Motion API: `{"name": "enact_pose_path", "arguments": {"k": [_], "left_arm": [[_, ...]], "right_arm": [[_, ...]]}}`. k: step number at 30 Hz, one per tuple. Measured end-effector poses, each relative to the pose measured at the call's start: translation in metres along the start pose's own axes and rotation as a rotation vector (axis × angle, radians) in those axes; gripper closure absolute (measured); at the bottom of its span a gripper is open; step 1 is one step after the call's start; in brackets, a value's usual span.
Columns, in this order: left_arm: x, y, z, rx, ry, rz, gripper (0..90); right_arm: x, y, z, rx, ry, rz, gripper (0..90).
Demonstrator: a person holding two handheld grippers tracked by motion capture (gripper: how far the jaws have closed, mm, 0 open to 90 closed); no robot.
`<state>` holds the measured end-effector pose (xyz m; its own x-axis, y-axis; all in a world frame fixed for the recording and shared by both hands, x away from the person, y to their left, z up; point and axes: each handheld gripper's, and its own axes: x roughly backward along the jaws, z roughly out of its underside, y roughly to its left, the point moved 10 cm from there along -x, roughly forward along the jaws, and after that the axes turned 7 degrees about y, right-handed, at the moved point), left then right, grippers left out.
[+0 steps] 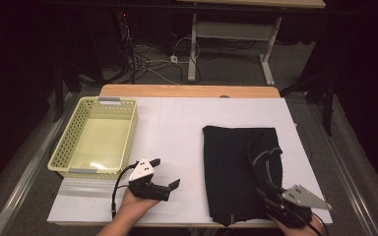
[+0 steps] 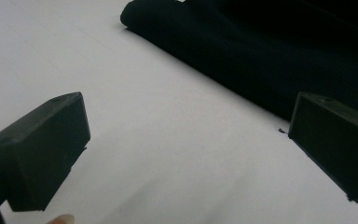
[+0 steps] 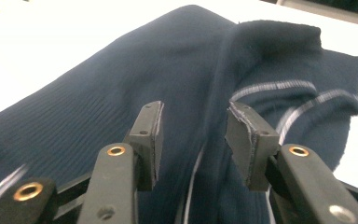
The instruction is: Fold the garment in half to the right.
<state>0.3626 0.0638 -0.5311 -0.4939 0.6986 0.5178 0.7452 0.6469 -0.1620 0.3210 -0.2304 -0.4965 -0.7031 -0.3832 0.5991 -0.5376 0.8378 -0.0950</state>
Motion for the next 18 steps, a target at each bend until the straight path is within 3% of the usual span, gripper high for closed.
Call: {"name": "enact_pose_path", "arguments": {"k": [4,7,10,12,15,18], "left_arm": [[0.000,-0.001,0.000,-0.006,0.004,0.003,0.0],[-0.001,0.000,0.001,0.004,0.013,0.004,0.0],[-0.002,0.000,0.001,-0.003,0.018,0.005,0.0],[-0.002,-0.001,0.001,-0.004,0.017,0.009,0.0],[-0.002,-0.001,0.001,-0.009,0.016,0.013,0.0],[-0.002,-0.002,0.001,-0.012,0.018,0.015,0.0]], "right_arm": [[-0.032,-0.013,-0.025,-0.001,0.038,0.019,57.1],[-0.052,-0.022,-0.032,-0.019,0.075,0.033,59.0],[-0.066,-0.033,-0.030,-0.033,0.115,0.057,74.6],[-0.065,-0.038,-0.029,-0.031,0.114,0.064,86.0],[-0.056,-0.047,-0.023,-0.062,0.100,0.072,86.2],[-0.050,-0.059,-0.002,-0.090,0.132,0.096,83.4]]}}
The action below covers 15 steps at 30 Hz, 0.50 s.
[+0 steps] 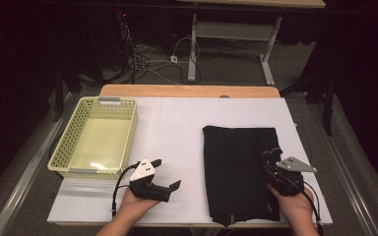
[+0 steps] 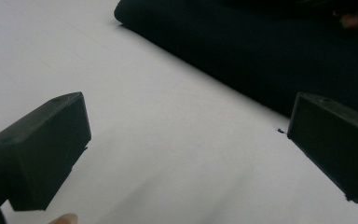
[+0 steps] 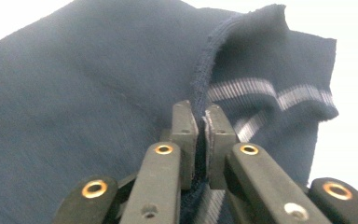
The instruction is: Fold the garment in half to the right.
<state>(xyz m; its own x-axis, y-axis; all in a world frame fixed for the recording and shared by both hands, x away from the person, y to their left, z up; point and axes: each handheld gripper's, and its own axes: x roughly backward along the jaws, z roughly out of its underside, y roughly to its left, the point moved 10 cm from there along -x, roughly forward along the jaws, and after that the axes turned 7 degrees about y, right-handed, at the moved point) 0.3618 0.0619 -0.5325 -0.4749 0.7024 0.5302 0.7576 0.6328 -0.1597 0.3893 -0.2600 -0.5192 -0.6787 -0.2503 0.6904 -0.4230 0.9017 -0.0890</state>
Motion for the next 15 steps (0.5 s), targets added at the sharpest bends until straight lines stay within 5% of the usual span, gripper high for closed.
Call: {"name": "enact_pose_path", "arguments": {"k": [5,10,15], "left_arm": [[0.000,0.000,0.000,-0.004,0.000,-0.002,0.0],[0.000,-0.001,0.000,-0.013,-0.001,-0.005,0.0],[0.000,-0.003,0.000,-0.028,-0.001,-0.007,0.0]], "right_arm": [[0.004,-0.015,0.011,-0.038,0.005,0.030,73.0],[0.001,-0.019,-0.015,-0.042,-0.031,0.033,64.5],[-0.024,-0.031,-0.036,-0.074,-0.016,0.036,53.0]]}}
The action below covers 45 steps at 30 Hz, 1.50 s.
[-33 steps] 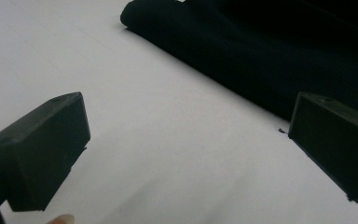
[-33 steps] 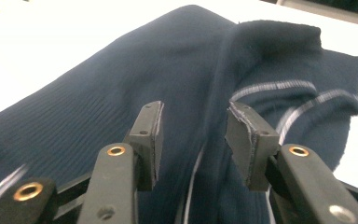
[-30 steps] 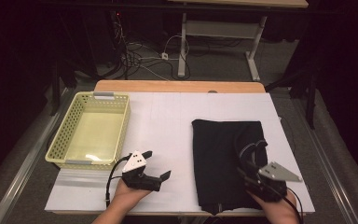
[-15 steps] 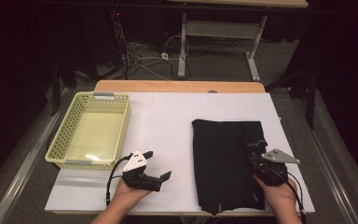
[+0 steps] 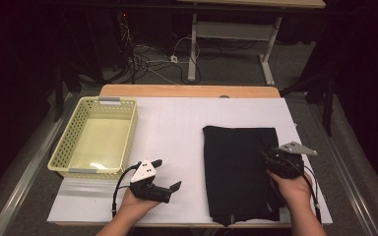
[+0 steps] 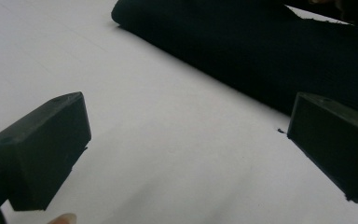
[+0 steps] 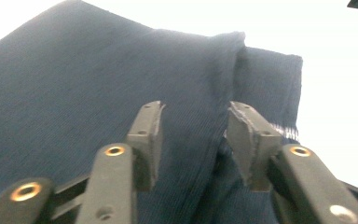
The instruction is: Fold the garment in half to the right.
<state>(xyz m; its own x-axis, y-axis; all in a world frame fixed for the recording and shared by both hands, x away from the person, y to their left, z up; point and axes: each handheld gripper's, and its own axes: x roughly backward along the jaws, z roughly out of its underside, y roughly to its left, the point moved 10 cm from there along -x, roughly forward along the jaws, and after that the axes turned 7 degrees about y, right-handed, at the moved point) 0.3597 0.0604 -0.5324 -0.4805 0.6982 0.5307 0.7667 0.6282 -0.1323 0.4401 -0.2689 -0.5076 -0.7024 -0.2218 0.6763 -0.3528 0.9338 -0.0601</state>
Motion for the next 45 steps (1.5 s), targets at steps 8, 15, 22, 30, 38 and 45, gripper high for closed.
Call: {"name": "enact_pose_path", "arguments": {"k": [8,15,22,30,38,45], "left_arm": [[0.000,-0.001,0.000,-0.004,-0.002,0.004,0.0],[0.001,-0.002,0.001,-0.016,-0.001,-0.003,0.0],[0.000,-0.002,0.001,-0.020,0.004,-0.008,0.2],[0.000,-0.003,0.001,-0.021,0.004,-0.005,0.4],[0.001,-0.002,0.001,-0.016,0.001,-0.004,0.4],[0.002,-0.003,0.001,-0.017,-0.002,-0.002,0.4]], "right_arm": [[-0.030,-0.007,0.012,-0.074,0.095,-0.032,47.0],[-0.027,-0.002,0.013,-0.061,0.099,-0.060,63.9],[-0.025,0.008,0.010,0.036,0.093,-0.021,78.5],[-0.013,0.006,0.001,0.063,0.038,0.003,79.9],[0.000,-0.006,-0.018,0.055,-0.019,0.020,80.6],[0.008,-0.050,-0.022,0.010,-0.009,0.093,80.5]]}}
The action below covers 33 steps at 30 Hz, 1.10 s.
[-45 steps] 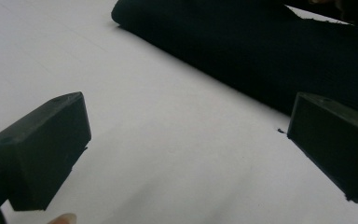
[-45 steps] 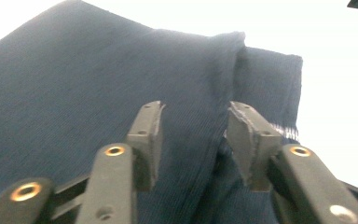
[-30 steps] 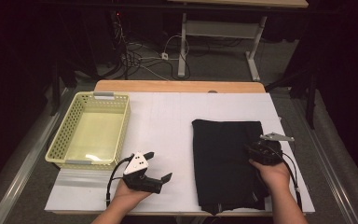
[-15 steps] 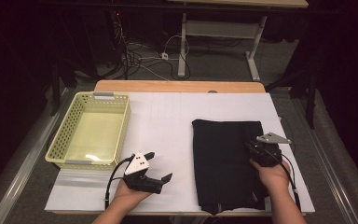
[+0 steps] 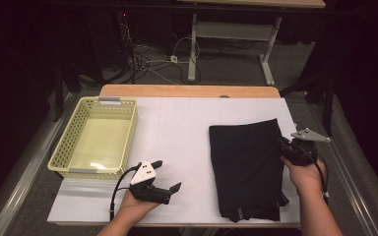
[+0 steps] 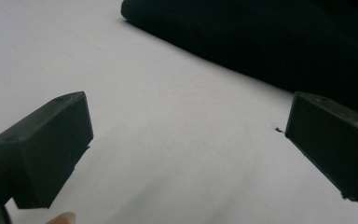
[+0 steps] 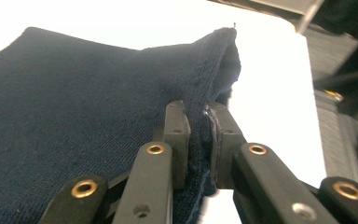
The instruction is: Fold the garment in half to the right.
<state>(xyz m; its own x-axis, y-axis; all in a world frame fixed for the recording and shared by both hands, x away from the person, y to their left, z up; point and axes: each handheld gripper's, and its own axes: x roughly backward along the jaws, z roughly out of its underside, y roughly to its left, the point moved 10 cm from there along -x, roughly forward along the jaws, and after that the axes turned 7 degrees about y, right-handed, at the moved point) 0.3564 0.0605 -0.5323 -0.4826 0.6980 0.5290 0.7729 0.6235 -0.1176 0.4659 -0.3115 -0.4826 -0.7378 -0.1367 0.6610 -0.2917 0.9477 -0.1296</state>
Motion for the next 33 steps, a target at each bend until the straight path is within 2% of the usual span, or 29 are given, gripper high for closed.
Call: {"name": "enact_pose_path", "arguments": {"k": [2,4,6,8,14,22,29,31,33], "left_arm": [[0.000,0.000,0.000,-0.003,0.000,0.000,0.4],[0.000,0.000,0.000,-0.002,-0.001,0.002,0.4],[0.001,0.000,0.000,-0.002,-0.005,0.001,0.3],[0.001,-0.001,0.000,-0.004,-0.006,0.001,0.4],[0.001,0.000,0.000,-0.006,-0.007,0.001,0.4],[0.001,-0.001,0.000,-0.006,-0.009,-0.003,0.4],[0.000,0.000,0.000,-0.002,-0.005,-0.010,0.4],[0.000,0.000,0.000,-0.003,-0.005,-0.010,0.4],[0.000,0.000,0.000,-0.003,-0.004,-0.012,0.4]], "right_arm": [[-0.004,-0.010,0.007,-0.016,0.020,0.011,80.3],[-0.011,-0.013,0.016,-0.037,0.043,-0.002,78.3],[-0.015,-0.011,0.022,-0.039,0.056,-0.006,69.1],[-0.012,-0.008,0.023,-0.036,0.045,-0.008,59.9],[0.020,0.007,0.033,-0.007,0.011,-0.044,58.5],[0.066,0.038,0.066,0.012,-0.033,-0.121,60.6],[0.103,0.064,0.094,0.041,-0.098,-0.180,68.0],[0.108,0.074,0.102,0.061,-0.103,-0.189,66.5],[0.113,0.084,0.107,0.061,-0.115,-0.213,59.7]]}}
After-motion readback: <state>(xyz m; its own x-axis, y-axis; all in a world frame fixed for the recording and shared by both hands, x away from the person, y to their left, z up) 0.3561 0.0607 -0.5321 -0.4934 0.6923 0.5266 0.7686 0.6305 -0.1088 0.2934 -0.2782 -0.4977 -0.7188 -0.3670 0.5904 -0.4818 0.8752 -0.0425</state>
